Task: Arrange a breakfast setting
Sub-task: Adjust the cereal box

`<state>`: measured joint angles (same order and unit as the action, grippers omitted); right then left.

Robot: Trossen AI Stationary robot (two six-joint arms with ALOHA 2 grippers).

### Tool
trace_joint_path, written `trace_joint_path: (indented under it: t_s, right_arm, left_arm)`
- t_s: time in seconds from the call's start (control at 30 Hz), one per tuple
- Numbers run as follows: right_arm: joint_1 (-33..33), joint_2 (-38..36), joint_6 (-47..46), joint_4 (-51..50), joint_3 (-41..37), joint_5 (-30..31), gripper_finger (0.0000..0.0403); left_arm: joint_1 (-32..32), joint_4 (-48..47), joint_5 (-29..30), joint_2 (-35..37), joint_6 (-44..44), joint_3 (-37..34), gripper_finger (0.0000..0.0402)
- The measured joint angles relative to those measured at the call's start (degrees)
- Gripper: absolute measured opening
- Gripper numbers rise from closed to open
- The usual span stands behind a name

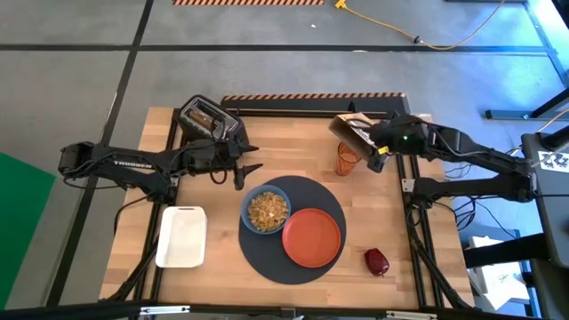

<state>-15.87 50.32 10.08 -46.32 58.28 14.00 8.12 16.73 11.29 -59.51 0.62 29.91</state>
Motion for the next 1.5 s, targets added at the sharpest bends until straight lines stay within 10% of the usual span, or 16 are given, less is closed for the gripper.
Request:
trace_joint_path:
  t_s: [0.4, 0.8, 1.27, 1.5]
  right_arm:
    - [0.5, 2.08, -2.31, -3.8, 0.5, 10.35, 0.0177]
    - [0.37, 2.04, -3.82, -9.25, 10.92, 10.92, 0.0006]
    - [0.46, 9.16, -7.2, -10.58, 10.67, 5.23, 0.0228]
    - [0.52, 12.6, -8.36, -9.85, 10.71, 5.15, 0.0231]
  left_arm:
    - [-0.01, 0.0, 0.04, 0.0, 0.0, 0.0, 0.0262]
    - [0.0, 0.0, 0.05, 0.0, 0.02, 0.0, 0.0262]
    - [0.0, -0.24, 0.04, 0.0, 0.04, 0.0, 0.0262]
    - [0.0, -0.87, 0.04, 0.0, 0.02, -0.02, 0.0262]
